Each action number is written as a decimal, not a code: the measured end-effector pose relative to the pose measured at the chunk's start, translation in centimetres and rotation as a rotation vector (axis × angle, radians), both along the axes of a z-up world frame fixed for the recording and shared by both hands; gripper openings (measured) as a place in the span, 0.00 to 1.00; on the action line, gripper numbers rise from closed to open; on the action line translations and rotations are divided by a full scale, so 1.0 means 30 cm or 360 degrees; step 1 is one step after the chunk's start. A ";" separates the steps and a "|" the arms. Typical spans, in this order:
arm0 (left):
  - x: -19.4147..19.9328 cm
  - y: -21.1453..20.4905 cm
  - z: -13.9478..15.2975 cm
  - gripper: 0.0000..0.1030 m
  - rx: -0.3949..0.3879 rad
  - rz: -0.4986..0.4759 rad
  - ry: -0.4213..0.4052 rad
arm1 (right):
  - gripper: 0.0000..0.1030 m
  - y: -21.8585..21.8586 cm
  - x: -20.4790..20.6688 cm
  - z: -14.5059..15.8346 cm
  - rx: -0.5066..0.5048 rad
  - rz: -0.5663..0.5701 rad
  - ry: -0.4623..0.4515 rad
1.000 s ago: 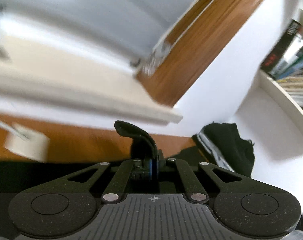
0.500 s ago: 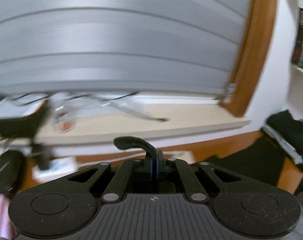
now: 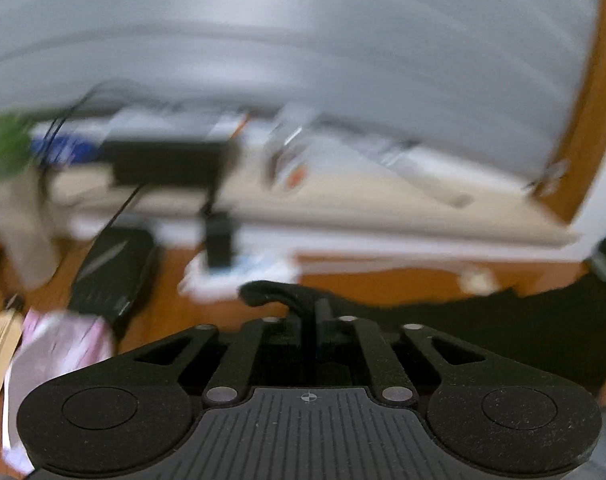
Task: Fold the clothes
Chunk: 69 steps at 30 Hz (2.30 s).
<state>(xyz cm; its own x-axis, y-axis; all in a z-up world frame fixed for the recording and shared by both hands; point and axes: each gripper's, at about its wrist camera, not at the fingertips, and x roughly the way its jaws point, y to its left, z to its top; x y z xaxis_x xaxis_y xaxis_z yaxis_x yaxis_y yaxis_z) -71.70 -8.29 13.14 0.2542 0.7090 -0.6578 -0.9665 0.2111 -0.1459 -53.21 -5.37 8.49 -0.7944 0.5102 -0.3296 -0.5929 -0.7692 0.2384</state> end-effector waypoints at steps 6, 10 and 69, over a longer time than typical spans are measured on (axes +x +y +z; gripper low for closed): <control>-0.105 -0.014 -0.110 0.41 0.0029 0.0278 0.0088 | 0.45 -0.037 0.079 -0.103 -0.0037 0.0073 -0.0180; -0.117 -0.030 -0.092 0.57 0.0095 0.0327 0.0074 | 0.46 -0.059 0.177 -0.092 -0.0001 0.0023 -0.0279; 1.368 0.169 -0.414 0.44 0.0248 -0.0948 0.0183 | 0.29 -0.609 1.270 -0.360 -0.0111 -0.0651 -0.0366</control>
<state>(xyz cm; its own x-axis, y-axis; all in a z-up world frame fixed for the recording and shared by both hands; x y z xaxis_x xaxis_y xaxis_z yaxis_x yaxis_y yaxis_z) -30.65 -3.23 0.73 0.5689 0.5572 -0.6049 -0.6841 0.7289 0.0280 -15.12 -23.64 -2.30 -0.4350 0.7365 -0.5180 -0.8874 -0.4483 0.1078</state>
